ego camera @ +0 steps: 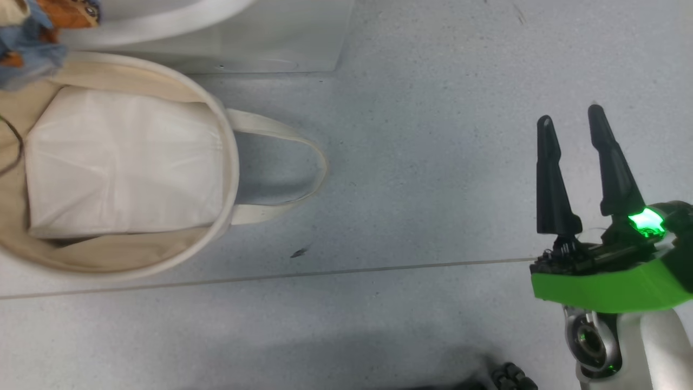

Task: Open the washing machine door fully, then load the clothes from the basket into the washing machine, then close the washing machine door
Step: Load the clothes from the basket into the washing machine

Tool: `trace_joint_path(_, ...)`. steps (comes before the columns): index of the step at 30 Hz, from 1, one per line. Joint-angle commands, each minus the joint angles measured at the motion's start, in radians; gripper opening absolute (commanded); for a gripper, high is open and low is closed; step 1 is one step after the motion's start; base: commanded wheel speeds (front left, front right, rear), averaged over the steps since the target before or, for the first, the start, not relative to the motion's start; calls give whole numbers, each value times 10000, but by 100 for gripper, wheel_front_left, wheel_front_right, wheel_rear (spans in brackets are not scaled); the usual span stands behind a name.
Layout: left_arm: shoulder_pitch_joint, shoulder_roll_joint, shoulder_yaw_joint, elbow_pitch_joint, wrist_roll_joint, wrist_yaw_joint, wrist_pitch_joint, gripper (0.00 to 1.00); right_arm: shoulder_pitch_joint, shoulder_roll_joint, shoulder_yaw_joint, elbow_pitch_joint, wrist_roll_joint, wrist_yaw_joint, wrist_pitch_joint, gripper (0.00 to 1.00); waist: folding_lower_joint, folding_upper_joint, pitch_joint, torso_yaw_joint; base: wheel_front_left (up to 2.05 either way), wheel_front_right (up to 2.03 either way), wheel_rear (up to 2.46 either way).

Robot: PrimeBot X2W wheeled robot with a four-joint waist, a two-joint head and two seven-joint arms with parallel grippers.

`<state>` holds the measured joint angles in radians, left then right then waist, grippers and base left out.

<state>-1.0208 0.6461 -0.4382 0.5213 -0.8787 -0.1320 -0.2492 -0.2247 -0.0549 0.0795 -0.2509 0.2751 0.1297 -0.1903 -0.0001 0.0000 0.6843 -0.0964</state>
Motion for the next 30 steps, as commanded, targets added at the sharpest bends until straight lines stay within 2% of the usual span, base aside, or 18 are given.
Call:
trace_joint_path(1, -733, 831, 108, 9, -3, 14, -125, 0, 108, 47, 276, -252, 127, 10, -19, 100, 1, 0, 38, -75, 0, 0, 0)
trace_joint_path(9, -2915, 1263, -1111, 1233, -674, 14, -51, 0, 115, 47, 349, -261, 199, 10, -199, 100, 1, 0, 514, -318, 0, 0, 0)
trace_joint_path(16, -4710, 1384, -2035, 2149, -1153, 14, 228, 0, 107, 47, 392, -389, 194, 10, -338, 100, 1, 0, 1111, -436, 0, 0, 0)
trace_joint_path(24, -6852, 1334, -2895, 2999, -1243, 14, -45, 0, 99, 47, 437, -516, 185, 10, -516, 100, 1, 0, 1783, -572, 0, 0, 0)
trace_joint_path(27, -7560, 1288, -2869, 3087, -1131, 14, -112, 0, 85, 47, 428, -581, 173, 10, -559, 100, 1, 0, 1988, -602, 0, 0, 0)
trace_joint_path(30, -8179, 1331, -1990, 2799, -830, 14, -120, 0, 53, 47, 461, -636, 179, 10, -594, 100, 1, 0, 2188, -673, 0, 0, 0)
